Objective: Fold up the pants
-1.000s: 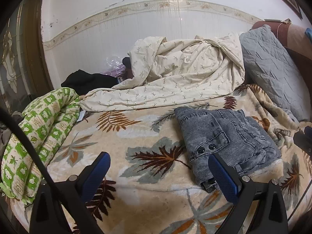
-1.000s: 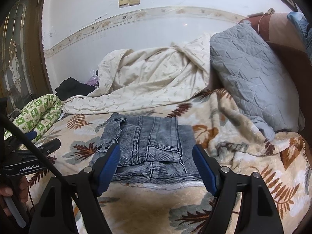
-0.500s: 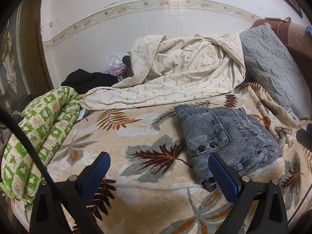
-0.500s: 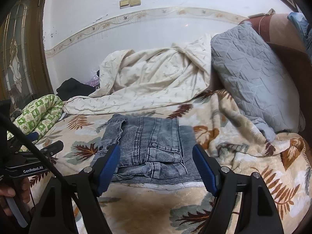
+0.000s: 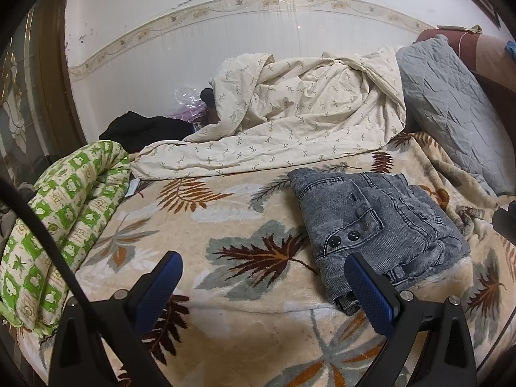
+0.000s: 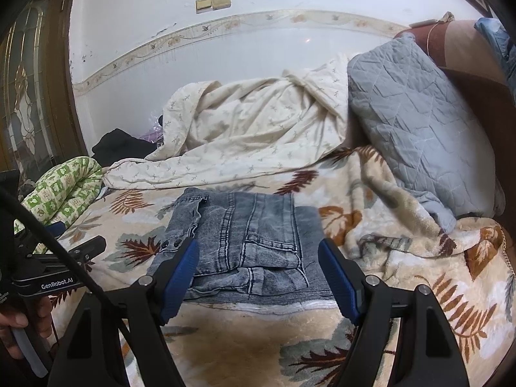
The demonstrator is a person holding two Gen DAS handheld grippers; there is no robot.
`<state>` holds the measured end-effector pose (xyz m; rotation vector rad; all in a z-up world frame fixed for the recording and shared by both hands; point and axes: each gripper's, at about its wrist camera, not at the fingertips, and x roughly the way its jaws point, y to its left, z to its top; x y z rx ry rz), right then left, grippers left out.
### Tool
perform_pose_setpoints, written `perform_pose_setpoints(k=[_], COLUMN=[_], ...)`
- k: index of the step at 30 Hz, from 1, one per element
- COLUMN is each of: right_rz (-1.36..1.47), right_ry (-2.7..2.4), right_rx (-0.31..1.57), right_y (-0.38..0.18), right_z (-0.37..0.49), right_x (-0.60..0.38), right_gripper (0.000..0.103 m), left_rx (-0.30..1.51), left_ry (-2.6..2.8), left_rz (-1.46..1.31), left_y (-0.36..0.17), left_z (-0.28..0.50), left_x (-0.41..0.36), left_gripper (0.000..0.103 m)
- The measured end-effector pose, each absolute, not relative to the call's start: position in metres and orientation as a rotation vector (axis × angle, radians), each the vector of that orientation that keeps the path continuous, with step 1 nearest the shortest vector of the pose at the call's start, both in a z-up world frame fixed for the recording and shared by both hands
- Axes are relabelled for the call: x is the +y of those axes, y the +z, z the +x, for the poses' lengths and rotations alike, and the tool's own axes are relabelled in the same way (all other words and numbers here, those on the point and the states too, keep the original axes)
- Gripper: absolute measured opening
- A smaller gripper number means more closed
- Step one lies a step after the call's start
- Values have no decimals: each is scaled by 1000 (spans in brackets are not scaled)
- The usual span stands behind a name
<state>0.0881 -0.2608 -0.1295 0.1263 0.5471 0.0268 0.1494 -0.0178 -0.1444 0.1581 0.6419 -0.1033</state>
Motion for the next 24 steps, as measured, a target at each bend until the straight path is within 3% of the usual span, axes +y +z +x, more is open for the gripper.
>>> perform_pose_setpoints(k=[11,24], right_rz=[194,510], right_ry=[27,142], right_rx=[568,893], right_y=[-129,-193], right_z=[96,217], right_x=[-278,-348], right_gripper=[77,77], left_rx=[712,1058], left_ry=[-152,-311], left_rz=[111,-134], left_y=[-149,-187], left_z=[160,260], left_x=[-13,-11], left_gripper=[102,102])
